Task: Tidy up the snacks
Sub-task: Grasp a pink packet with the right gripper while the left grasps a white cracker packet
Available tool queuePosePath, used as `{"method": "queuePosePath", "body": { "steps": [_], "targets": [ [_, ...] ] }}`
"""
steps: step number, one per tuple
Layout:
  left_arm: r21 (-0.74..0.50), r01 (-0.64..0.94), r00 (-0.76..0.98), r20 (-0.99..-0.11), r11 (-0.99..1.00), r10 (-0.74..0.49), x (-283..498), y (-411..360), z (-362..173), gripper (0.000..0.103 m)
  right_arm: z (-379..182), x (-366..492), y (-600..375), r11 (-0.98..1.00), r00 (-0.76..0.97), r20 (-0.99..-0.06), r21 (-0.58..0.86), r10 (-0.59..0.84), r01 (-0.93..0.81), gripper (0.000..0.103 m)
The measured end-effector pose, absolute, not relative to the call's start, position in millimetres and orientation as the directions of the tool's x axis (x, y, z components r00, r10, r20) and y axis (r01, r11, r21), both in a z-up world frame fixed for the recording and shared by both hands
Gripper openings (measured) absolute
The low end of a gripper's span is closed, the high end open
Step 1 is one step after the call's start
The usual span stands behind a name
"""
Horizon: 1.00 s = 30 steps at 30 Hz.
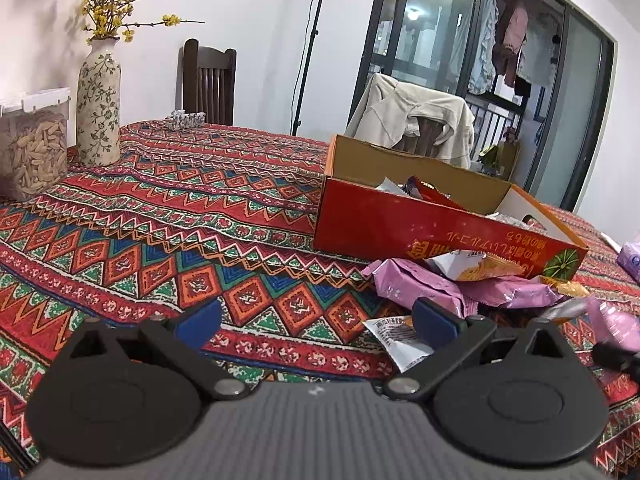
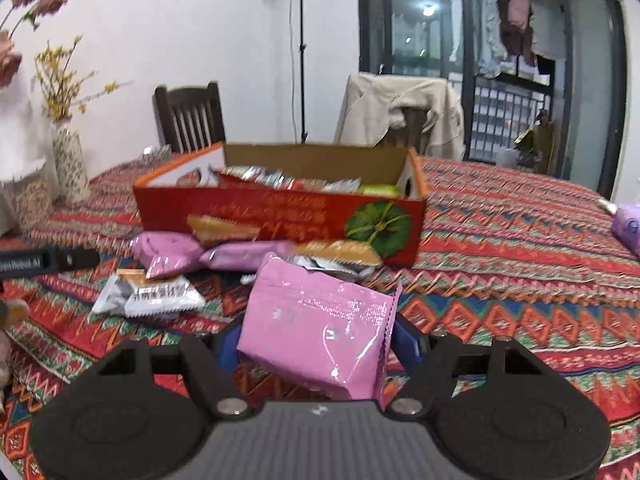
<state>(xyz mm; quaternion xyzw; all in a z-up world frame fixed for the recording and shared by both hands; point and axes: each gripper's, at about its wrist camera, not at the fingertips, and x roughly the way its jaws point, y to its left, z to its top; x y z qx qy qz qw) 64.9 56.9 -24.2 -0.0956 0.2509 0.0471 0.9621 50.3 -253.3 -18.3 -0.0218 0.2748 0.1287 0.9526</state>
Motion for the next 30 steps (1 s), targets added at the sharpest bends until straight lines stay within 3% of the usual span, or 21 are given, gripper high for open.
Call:
{"method": "queuePosePath", "body": {
  "steps": [9,18,22,27,30],
  "targets": [
    [-0.146,-0.107,0.867,-0.498,0.983,0.020,63.6,36.3,-14.4,0.103,-3.6,48.4,-280.4,0.975,0.863,-0.458,0.052,0.215,-0.215,0.073],
    [-0.132,-0.096,0.829,-0.559,0.987,0.006,86.5,-17.2,-8.9,0.103,-12.0,63.2,-291.2,0.974,0.853,-0.473,0.078,0.222,-0.211,0.073],
    [-0.101,-0.130,0.803,-0.595,0.986,0.045,104.6,-42.0,-12.6,0.103,-14.7,70.6,-293.8,0.973,0.849,-0.477,0.083,0.228,-0.215,0.073],
    [0.053,-0.200,0.773,-0.605,0.978,0.191,120.5,-66.9,-23.0,0.103,-19.0,74.4,-297.4,0.969,0.839,-0.484,0.100,0.247,-0.227,0.073],
    [0.081,-0.214,0.764,-0.607,0.973,0.219,121.6,-65.7,-27.1,0.103,-20.9,74.1,-299.2,0.966,0.837,-0.483,0.110,0.257,-0.233,0.073]
  ]
}}
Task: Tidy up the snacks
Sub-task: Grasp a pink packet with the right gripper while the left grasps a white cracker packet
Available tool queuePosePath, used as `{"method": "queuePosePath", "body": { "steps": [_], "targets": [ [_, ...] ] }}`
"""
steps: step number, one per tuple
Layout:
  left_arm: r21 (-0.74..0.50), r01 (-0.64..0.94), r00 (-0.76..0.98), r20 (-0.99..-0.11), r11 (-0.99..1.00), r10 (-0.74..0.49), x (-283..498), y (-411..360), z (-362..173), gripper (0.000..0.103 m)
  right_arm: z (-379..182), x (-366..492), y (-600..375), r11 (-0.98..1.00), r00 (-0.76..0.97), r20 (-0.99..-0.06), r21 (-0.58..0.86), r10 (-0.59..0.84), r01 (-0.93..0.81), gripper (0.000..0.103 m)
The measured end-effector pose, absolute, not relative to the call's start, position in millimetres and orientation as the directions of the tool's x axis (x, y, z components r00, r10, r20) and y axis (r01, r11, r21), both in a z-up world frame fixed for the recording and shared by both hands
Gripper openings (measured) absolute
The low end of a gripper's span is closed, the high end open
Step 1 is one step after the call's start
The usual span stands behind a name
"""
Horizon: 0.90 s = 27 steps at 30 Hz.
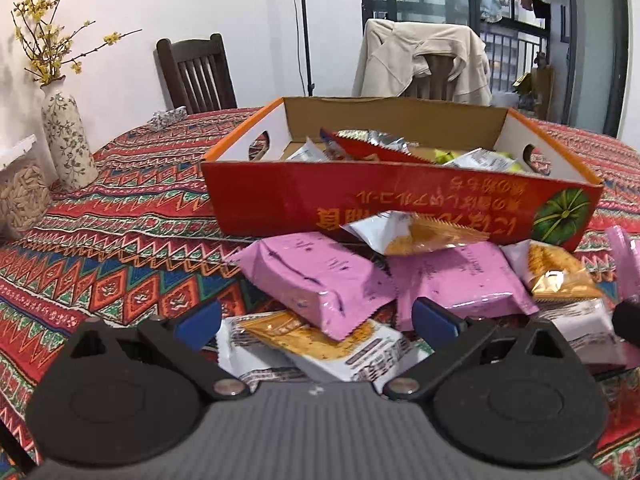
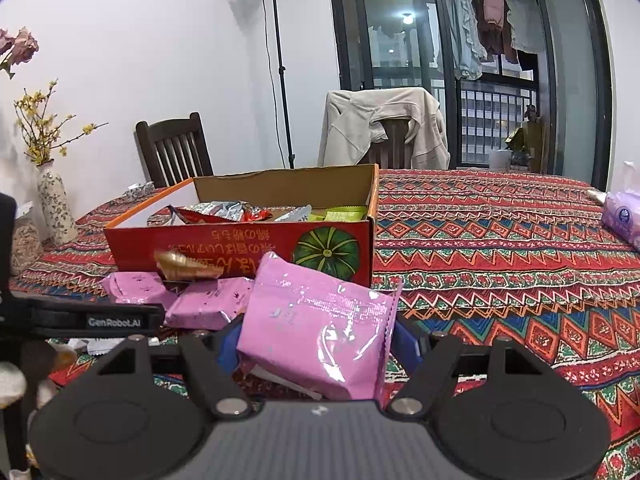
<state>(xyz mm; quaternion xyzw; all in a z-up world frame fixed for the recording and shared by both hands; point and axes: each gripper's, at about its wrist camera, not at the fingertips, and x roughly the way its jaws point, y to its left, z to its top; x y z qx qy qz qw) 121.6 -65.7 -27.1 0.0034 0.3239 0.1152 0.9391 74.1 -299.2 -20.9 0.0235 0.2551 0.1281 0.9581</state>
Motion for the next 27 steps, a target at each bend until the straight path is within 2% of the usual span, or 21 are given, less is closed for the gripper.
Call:
{"method": "queuePosePath", "body": {
  "steps": [4,6,11,15,19,21,27],
  "targets": [
    [0.082,-0.178,0.762,-0.618,0.981,0.191,111.0,-53.6,-31.4,0.100,-22.7,73.7,-302.4,0.965,0.833,-0.486,0.119,0.264,-0.236,0.073],
    [0.084,-0.165,0.756,-0.629,0.983,0.180,104.3,-47.9,-32.5,0.093,-23.6,73.2,-303.2,0.964,0.833,-0.486,0.122,0.264,-0.235,0.073],
    [0.066,-0.140,0.764,-0.628,0.988,0.151,86.2,-29.8,-31.1,0.083,-25.6,71.1,-301.4,0.963,0.830,-0.490,0.125,0.269,-0.238,0.073],
    [0.058,-0.128,0.768,-0.626,0.990,0.135,77.9,-21.5,-27.7,0.063,-25.4,69.6,-299.4,0.963,0.827,-0.493,0.123,0.268,-0.239,0.073],
    [0.027,-0.124,0.771,-0.626,0.992,0.114,78.6,-17.2,-25.5,0.064,-24.8,67.6,-296.2,0.963,0.827,-0.494,0.118,0.268,-0.241,0.073],
    [0.016,-0.116,0.777,-0.621,0.993,0.100,80.5,-17.5,-23.9,0.070,-24.5,66.0,-295.0,0.963,0.828,-0.492,0.115,0.269,-0.245,0.074],
    [0.008,-0.106,0.772,-0.629,0.994,0.087,91.1,-18.1,-23.7,0.071,-24.3,63.2,-295.0,0.965,0.830,-0.493,0.109,0.260,-0.237,0.074]
  ]
}}
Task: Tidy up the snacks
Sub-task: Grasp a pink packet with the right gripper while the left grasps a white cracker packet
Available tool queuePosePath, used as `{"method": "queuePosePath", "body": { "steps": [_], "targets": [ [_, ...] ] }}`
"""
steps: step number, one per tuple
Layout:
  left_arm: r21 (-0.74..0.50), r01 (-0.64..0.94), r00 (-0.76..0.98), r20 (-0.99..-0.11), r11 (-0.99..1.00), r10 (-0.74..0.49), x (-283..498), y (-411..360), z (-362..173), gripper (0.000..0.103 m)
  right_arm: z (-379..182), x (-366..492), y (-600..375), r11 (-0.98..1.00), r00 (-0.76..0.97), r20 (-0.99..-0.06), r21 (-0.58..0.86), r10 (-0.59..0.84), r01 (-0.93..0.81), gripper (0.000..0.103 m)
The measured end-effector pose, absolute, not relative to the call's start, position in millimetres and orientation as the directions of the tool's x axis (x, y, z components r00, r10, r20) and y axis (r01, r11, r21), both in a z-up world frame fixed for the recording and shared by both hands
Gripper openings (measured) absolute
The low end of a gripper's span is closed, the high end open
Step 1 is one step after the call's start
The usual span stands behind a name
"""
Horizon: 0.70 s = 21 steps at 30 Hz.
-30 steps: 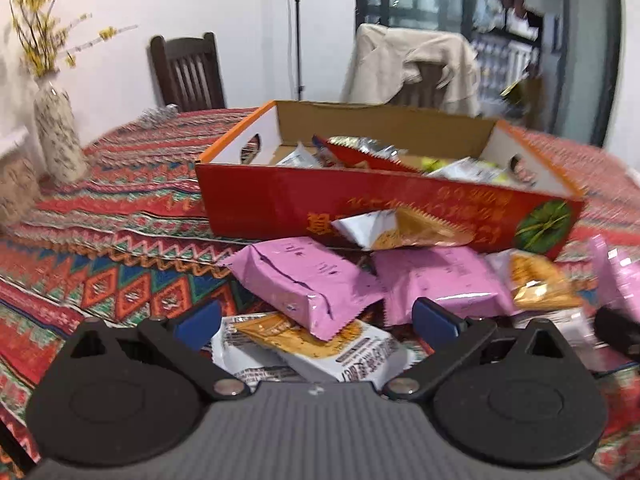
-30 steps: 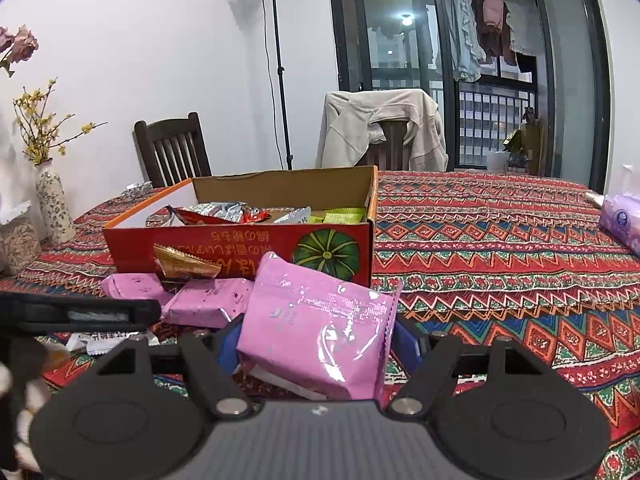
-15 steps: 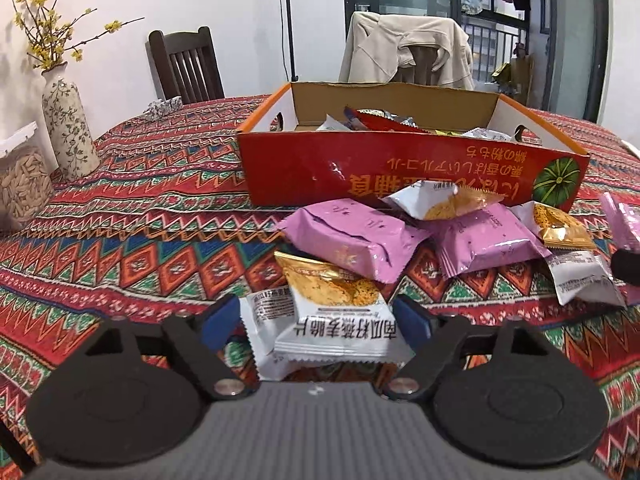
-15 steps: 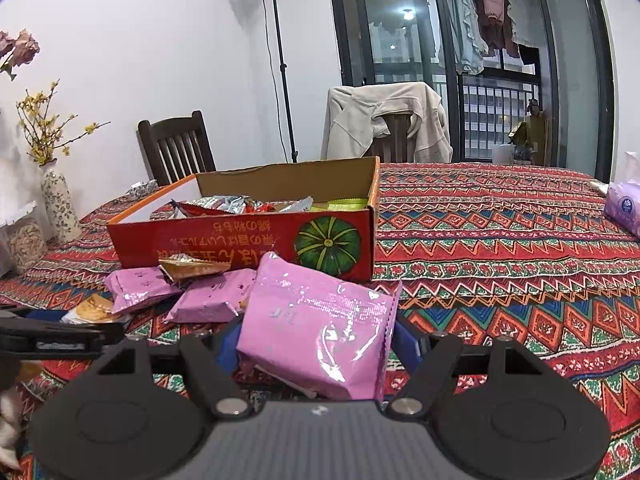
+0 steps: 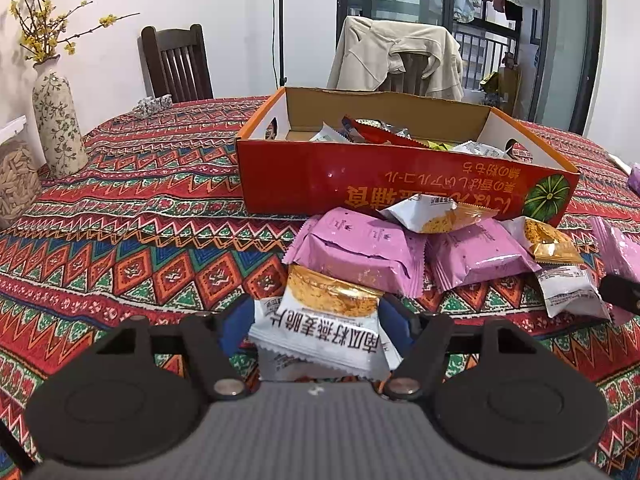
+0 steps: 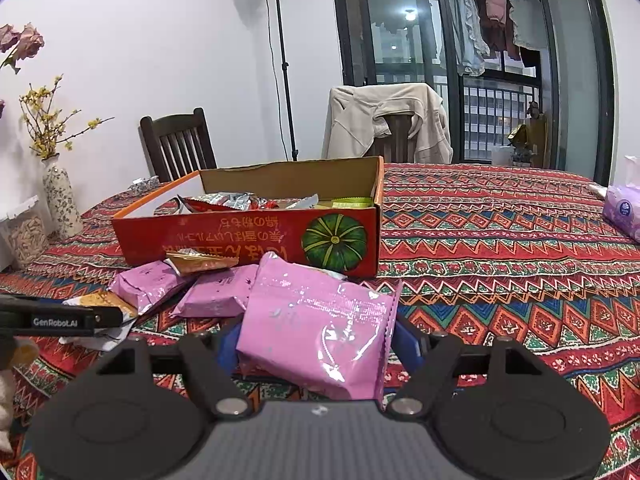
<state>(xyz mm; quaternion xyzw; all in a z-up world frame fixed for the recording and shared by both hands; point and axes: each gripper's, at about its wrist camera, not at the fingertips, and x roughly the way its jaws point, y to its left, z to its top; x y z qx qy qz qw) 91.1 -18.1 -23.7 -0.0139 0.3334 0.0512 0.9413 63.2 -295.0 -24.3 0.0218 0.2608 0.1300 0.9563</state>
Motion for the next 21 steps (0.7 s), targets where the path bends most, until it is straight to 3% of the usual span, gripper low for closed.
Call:
{"method": "queuePosePath", "body": {
  "steps": [11,21],
  "targets": [
    [-0.021,-0.089,0.778,-0.626,0.996,0.056,83.3,-8.1,-28.1,0.058,-24.1,61.4,-289.7,0.965,0.827,-0.498,0.099,0.260,-0.243,0.074],
    [-0.039,-0.057,0.816,-0.578,0.998,0.025,69.3,-7.7,-17.4,0.058,-23.4,57.9,-285.2,0.965,0.829,-0.498,0.089,0.256,-0.245,0.074]
  ]
}}
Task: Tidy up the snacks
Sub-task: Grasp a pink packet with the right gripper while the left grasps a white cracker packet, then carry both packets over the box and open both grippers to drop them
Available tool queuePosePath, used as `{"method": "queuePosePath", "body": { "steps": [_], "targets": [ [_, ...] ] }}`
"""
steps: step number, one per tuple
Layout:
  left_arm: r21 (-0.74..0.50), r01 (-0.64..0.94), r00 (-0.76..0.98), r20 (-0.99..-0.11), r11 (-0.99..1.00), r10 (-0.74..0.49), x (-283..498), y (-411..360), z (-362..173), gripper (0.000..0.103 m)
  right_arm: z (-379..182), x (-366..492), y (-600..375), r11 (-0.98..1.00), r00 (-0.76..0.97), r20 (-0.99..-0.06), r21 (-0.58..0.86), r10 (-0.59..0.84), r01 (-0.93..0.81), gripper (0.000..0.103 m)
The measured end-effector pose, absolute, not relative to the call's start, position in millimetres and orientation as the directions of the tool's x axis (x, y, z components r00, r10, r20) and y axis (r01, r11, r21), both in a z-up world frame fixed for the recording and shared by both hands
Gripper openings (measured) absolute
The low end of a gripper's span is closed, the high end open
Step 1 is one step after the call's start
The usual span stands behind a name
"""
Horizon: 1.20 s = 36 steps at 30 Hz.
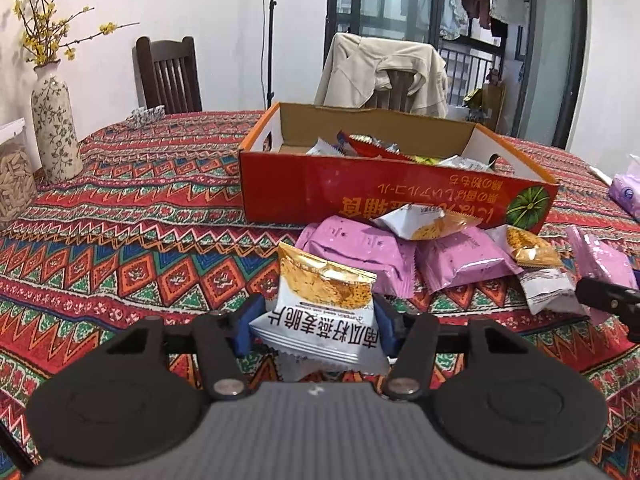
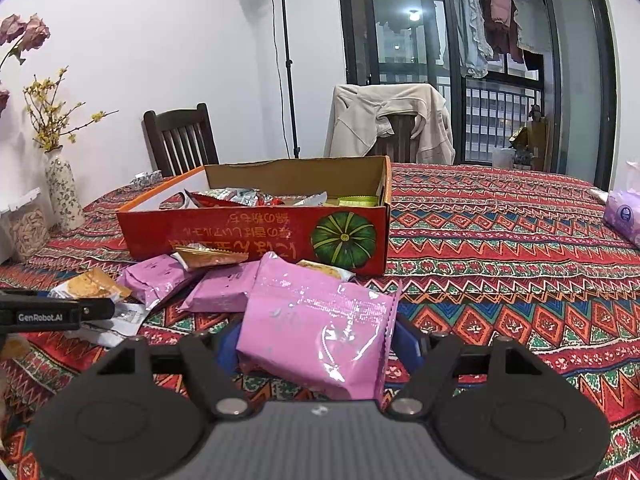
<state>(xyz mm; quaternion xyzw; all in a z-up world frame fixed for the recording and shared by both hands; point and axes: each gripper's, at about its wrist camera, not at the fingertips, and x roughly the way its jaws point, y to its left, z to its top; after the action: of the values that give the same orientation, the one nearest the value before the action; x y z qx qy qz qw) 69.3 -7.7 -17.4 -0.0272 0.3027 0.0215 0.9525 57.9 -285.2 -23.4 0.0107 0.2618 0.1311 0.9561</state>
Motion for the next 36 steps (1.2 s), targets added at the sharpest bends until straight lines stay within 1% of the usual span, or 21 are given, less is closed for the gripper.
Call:
{"method": "queuePosePath", "body": {
  "steps": [8,16,19,23,28,36],
  "targets": [
    [-0.058,-0.039,0.855,-0.518,0.998,0.003,65.2,-7.9,1.2,0.058,-16.6,58.0,-279.7,0.962,0.835,-0.482,0.077,0.265,-0.261,0.074],
    [-0.057,-0.027,0.881,-0.473,0.998,-0.004,83.7,-11.2,22.8,0.058,4.9,72.3,-269.3,0.958,0.859,-0.432,0.051,0.275,-0.281,0.074],
    [-0.065,-0.019,0.888,-0.459,0.998,-0.013,97.1,-11.6,31.5,0.058,15.2,84.2,-265.0,0.953,0.862,-0.409,0.075,0.299,-0.295,0.073],
    [-0.072,-0.015,0.900,-0.435,0.997,-0.018,115.1,-12.5,43.6,0.058,29.8,104.5,-255.5,0.953,0.878,-0.375,0.062,0.296,-0.295,0.073],
    [-0.090,-0.012,0.914,-0.405,0.996,-0.026,140.3,-14.5,58.4,0.058,43.0,134.5,-241.5,0.950,0.880,-0.364,0.061,0.306,-0.306,0.073],
    [-0.116,-0.027,0.922,-0.387,0.993,-0.020,187.2,-17.6,68.2,0.058,52.4,184.8,-226.6,0.955,0.885,-0.363,0.050,0.291,-0.293,0.073]
  ]
}}
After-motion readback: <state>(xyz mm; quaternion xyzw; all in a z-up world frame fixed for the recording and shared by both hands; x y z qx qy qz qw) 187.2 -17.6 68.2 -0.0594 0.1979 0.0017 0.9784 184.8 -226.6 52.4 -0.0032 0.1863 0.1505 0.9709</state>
